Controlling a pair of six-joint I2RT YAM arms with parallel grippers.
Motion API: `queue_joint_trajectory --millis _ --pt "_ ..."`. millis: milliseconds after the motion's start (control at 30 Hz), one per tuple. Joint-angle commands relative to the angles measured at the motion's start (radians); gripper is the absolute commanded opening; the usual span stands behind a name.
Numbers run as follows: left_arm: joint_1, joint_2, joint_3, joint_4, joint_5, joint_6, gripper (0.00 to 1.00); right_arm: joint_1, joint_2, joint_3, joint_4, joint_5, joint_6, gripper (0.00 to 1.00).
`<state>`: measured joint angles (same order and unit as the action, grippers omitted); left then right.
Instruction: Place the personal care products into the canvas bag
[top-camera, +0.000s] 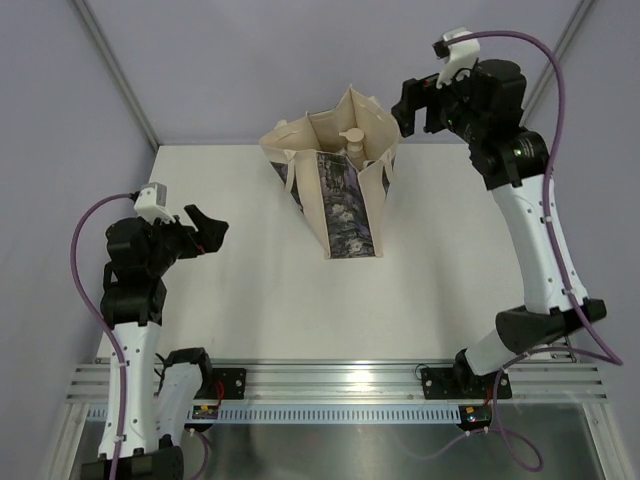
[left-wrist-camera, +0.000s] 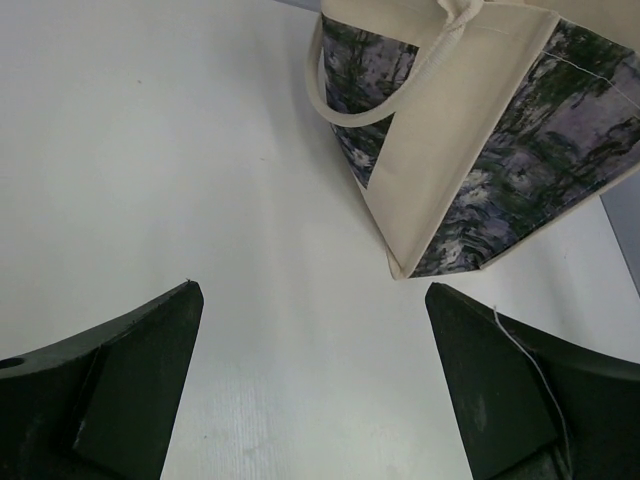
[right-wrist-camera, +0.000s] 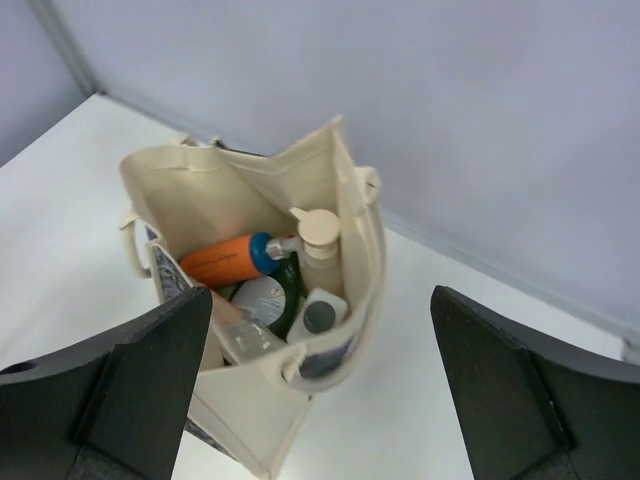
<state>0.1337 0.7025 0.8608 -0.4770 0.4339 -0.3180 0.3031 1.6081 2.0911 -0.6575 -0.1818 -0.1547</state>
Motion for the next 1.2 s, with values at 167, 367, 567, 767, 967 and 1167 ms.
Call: queue_joint_trajectory --millis 167,367,567,767,967,1167 --pt "-0.003 -0.101 -0.011 -0.057 -0.135 0.051 0.99 -0.018 -0.301 -0.482 0.062 0.432 0.130 0.99" --pt "-0.013 -0.120 -0.046 -0.037 -0.110 0.007 0.99 -0.027 -0.448 -0.646 0.075 0.510 0.136 0.99" --pt "-0.017 -0.139 -0.048 -0.098 -0.116 0.002 0.99 -0.032 -0.534 -0.735 0.059 0.513 0.184 0.99" --pt "-0.023 -0.172 -0.040 -0.159 -0.141 0.019 0.99 -0.035 -0.573 -0.764 0.070 0.536 0.181 0.99" --pt "-0.023 -0.207 -0.057 -0.172 -0.141 -0.004 0.99 -0.035 -0.596 -0.766 0.070 0.551 0.182 1.00" --pt "-0.023 -0.204 -0.054 -0.167 -0.144 -0.004 0.99 -0.035 -0.605 -0.769 0.075 0.558 0.184 1.00"
